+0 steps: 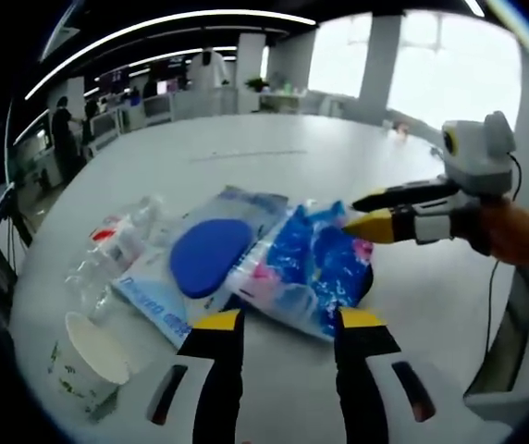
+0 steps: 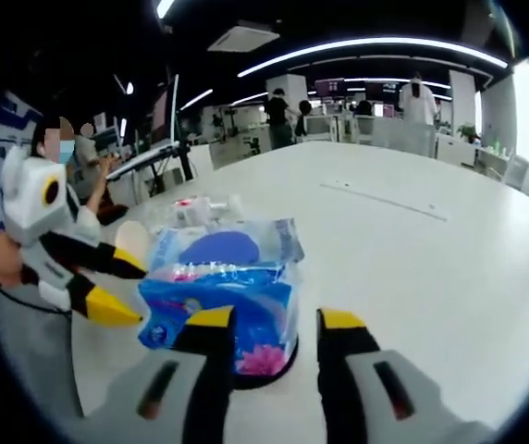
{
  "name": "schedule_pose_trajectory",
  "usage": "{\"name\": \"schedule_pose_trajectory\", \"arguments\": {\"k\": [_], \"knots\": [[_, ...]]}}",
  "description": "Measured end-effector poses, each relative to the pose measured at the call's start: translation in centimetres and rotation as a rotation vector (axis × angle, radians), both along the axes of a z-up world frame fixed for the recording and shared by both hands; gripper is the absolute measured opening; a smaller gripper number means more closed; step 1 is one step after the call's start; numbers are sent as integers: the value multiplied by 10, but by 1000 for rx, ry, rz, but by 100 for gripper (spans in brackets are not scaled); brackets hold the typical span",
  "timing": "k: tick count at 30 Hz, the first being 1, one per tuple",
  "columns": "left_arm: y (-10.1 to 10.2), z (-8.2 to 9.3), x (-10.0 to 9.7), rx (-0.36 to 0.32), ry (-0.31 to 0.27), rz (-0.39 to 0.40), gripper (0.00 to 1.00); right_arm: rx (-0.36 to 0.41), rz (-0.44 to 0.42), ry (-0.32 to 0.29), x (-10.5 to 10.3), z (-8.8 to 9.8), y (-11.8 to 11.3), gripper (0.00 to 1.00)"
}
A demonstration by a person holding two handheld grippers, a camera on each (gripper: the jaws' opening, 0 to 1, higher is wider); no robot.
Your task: Arrange the tabletop items into an orderly group along one side of the table until the central work area is clear of visible clutter.
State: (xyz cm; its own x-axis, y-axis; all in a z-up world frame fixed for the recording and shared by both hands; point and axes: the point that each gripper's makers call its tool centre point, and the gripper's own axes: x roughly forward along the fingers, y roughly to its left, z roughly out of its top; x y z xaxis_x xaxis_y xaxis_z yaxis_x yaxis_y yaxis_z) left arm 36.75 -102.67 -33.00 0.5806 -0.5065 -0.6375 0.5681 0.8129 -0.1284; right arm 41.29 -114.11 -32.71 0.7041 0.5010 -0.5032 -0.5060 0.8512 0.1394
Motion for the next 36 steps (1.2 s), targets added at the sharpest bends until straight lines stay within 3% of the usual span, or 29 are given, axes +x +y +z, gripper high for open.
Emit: {"name": "schedule_pose_trajectory", "arguments": {"k": [20,23,36], "knots": [[-5,-8,-4,15,35,-32,14,-30,17,8,-1,-5,-2,7],[-5,-8,-5,24,35,-43,6,-43,16,5,-1,-5,-5,2],[-2,-8,-5,42,26,-51,0,-17,16,-8,-7,4,-2,0]]}}
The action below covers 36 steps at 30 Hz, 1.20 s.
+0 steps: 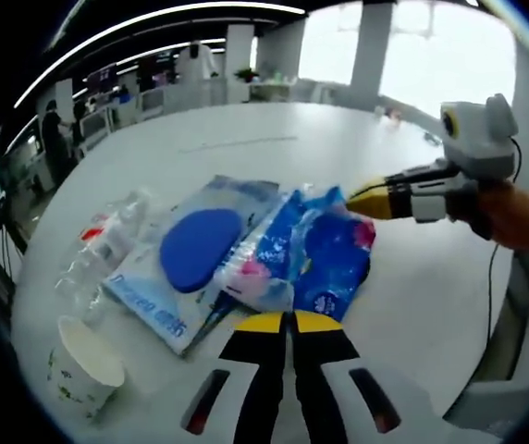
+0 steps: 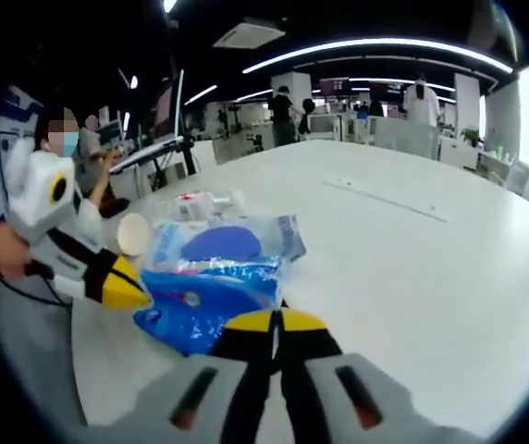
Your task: Arrange the tabletop items into an orderly group along one side of the table until the central work area is clear of visible clutter.
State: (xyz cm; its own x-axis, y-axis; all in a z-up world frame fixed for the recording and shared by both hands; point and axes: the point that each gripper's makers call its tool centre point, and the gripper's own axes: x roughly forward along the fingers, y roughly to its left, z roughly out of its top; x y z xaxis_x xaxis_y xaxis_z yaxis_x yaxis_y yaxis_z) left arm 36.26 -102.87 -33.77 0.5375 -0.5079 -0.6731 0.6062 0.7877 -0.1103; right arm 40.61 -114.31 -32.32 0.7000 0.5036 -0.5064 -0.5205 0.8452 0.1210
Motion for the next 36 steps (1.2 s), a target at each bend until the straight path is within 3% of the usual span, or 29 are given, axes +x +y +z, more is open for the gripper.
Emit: {"name": "schedule_pose_trajectory", "arguments": {"k": [20,36], "knots": [[-7,24,2,-21,-36,-54,0,46,-60,-51,-10,37,-9,0],[-27,55,12,-27,-89,-174,0,67,-158,-109,-19,70,-32,0]]}}
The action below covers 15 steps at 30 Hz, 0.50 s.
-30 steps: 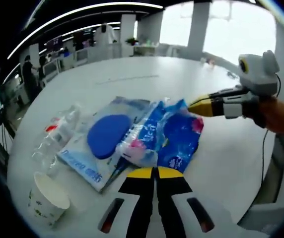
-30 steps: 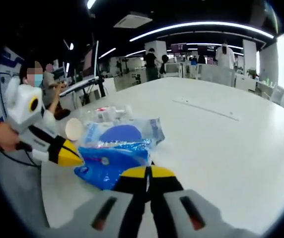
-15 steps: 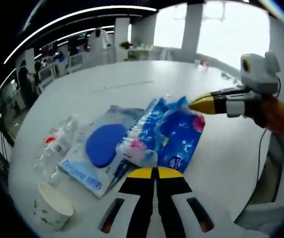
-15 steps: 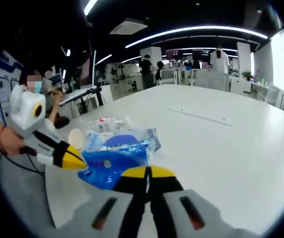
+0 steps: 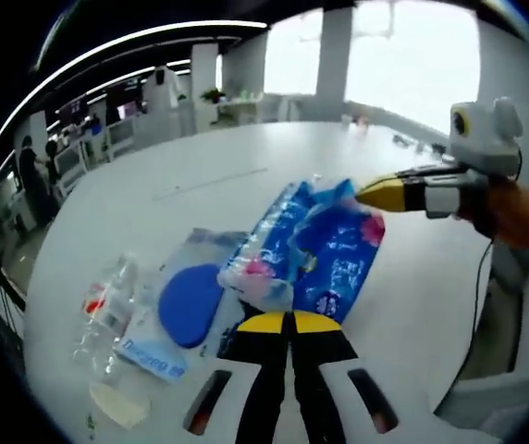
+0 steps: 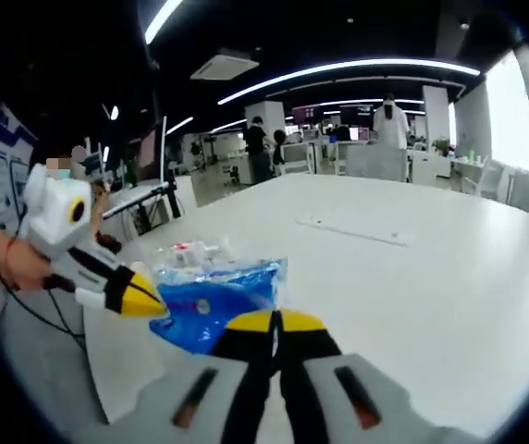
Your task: Arrange the tabletop items into an orderly group along one side of the table until the central work area is clear of visible clutter.
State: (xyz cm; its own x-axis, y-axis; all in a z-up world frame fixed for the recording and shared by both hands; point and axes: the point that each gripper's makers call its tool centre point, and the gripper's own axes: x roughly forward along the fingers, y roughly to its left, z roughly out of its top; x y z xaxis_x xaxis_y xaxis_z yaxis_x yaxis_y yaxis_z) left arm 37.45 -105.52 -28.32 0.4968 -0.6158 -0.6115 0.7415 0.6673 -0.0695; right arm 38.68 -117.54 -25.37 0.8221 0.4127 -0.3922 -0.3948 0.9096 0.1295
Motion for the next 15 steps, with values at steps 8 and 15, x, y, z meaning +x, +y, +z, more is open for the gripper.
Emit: {"name": "schedule_pose_trajectory", "arguments": {"k": [8,15], "knots": [[-17,14,1,0,-36,-84,0,8,-62,-23,-8,14,-17,0],[-35,28,6,-20,-55,-140,0,8,-134,-42,-14,28,-36,0]]}}
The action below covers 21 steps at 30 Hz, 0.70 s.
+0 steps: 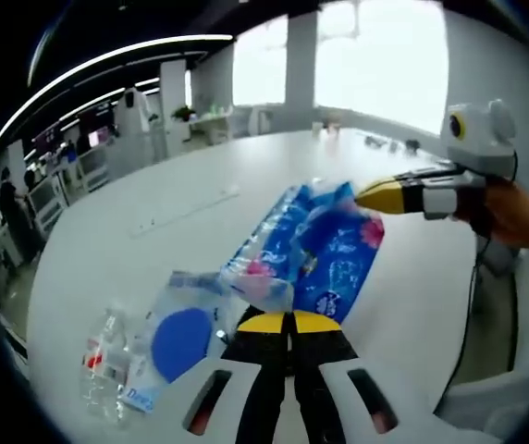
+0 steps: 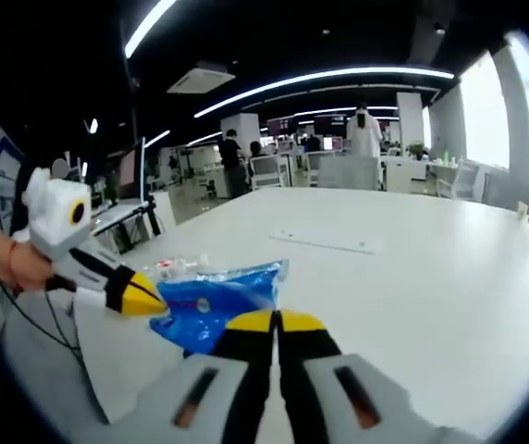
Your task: Arrange the tabletop items into an orderly group along one side of the table until the central work area is clear of visible clutter.
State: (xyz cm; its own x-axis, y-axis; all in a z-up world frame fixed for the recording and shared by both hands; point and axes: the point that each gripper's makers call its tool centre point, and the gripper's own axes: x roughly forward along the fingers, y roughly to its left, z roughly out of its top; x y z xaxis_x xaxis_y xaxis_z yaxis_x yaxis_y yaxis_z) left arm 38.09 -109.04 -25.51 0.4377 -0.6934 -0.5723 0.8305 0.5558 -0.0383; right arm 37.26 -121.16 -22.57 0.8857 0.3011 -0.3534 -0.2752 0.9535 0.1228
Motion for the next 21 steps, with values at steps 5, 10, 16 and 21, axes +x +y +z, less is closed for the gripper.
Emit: {"name": "schedule_pose_trajectory", "arguments": {"k": [5,10,16,21], "knots": [[-16,11,6,-11,-18,-41,0,-8,-43,-11,-4,10,-16,0],[-35,18,12,-25,-23,-73,0,-14,-86,-19,-7,18,-33,0],[-57,23,17,-31,-35,-105,0,-33,-131,-17,-4,22,-56,0],[-70,22,23,-32,-34,-115,0,-34,-152,-9,-1,19,-68,0]]}}
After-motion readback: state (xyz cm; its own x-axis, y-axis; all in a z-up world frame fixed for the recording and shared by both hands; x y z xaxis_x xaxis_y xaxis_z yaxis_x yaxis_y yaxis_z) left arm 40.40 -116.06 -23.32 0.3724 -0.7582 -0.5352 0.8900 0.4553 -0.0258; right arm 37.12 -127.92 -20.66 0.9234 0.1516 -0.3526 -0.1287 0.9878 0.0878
